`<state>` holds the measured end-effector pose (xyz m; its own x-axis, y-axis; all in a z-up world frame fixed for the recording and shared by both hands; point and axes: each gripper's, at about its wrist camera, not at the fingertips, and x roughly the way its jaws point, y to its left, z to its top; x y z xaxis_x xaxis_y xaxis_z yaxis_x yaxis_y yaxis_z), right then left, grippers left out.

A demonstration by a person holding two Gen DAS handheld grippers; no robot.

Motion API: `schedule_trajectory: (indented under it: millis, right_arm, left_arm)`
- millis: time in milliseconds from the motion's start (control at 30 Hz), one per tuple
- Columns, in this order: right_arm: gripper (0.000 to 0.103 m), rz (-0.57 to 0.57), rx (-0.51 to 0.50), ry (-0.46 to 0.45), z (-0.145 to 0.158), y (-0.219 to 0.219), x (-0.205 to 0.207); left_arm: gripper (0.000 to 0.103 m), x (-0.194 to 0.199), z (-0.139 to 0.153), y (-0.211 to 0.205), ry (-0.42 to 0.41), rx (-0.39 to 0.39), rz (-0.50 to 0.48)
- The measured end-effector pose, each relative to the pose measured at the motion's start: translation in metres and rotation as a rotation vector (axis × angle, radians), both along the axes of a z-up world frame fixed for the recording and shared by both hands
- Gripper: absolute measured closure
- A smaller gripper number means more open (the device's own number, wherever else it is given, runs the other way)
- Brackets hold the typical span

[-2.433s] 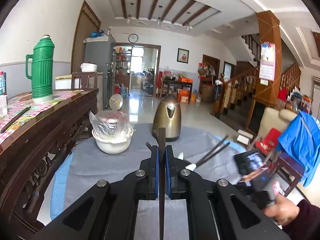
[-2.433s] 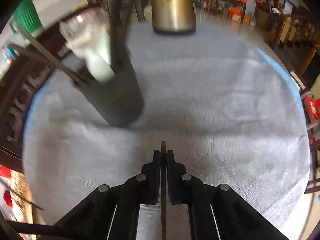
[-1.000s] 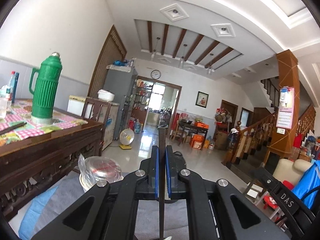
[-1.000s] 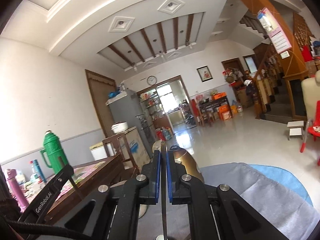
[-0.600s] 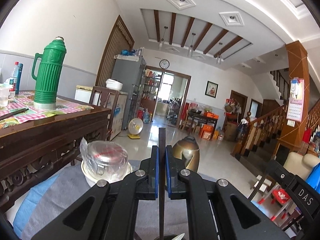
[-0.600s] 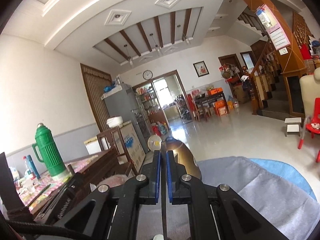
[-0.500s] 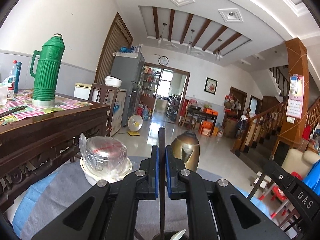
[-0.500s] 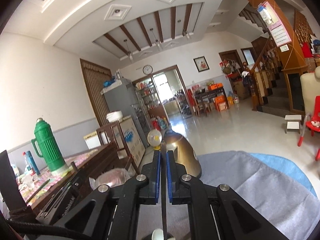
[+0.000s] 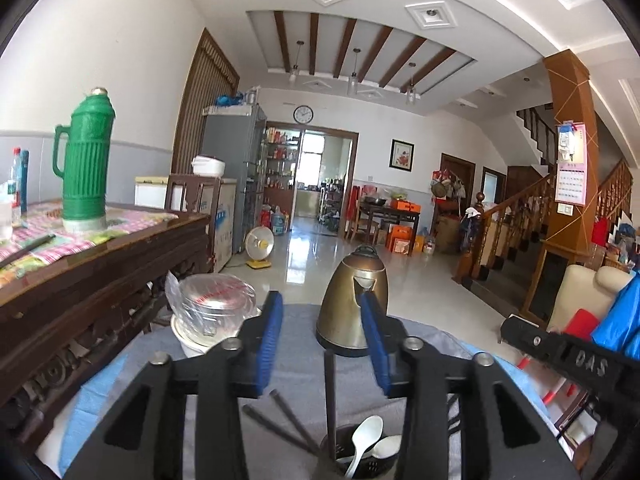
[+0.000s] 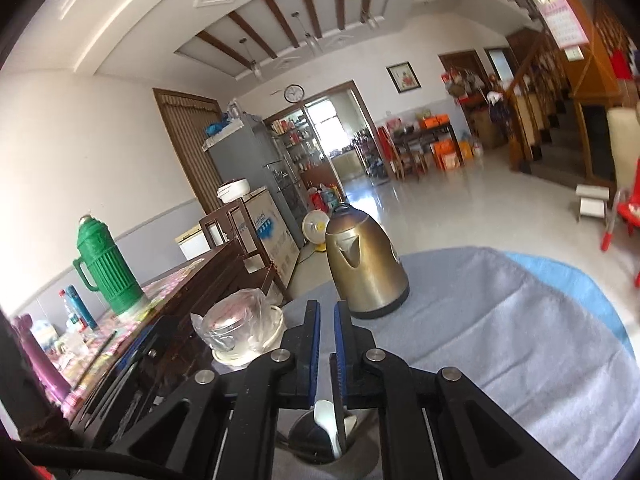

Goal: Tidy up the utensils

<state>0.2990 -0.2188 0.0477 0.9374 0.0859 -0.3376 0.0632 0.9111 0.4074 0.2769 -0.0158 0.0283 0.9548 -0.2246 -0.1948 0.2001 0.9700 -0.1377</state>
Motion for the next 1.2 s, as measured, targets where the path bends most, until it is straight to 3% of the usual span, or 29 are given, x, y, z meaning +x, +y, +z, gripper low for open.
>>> schedule_trajectory:
  millis: [200, 267, 300, 400, 500, 667, 1000, 1200]
  right_arm:
    - [0.087, -0.013, 0.021, -0.02, 0.015, -0.006, -0.029]
    - [0.081, -0.017, 0.017, -0.032, 0.022, -0.006, -0.043]
    - [0.073, -0.018, 0.016, -0.039, 0.025, -0.006, -0.049]
    - [0.035, -0.026, 0.023, -0.061, 0.032, -0.008, -0.071]
    - [0.035, -0.041, 0.007, -0.088, 0.037, -0.012, -0.097]
    - [0.035, -0.035, 0.001, -0.056, 0.034, -0.018, -0.129]
    - [0.035, 0.028, -0.021, 0.12, -0.001, -0.022, -0.167]
    - [0.035, 0.059, -0.025, 0.155, -0.016, -0.016, -0.191]
  left_arm:
    - [0.035, -0.045, 0.014, 0.014, -0.001, 0.037, -0.011]
    - [0.02, -0.061, 0.017, 0.015, 0.017, 0.076, -0.017]
    - [0.018, -0.066, 0.017, 0.015, 0.028, 0.09, -0.021]
    - [0.016, -0.086, 0.011, 0.015, 0.083, 0.14, -0.03]
    - [0.014, -0.101, 0.002, 0.018, 0.158, 0.154, -0.03]
    - [0.014, -0.122, -0.011, 0.022, 0.263, 0.156, -0.018]
    - [0.012, -0.162, -0.025, 0.026, 0.302, 0.231, 0.035]
    - [0.012, -0.183, -0.026, 0.029, 0.308, 0.255, 0.052]
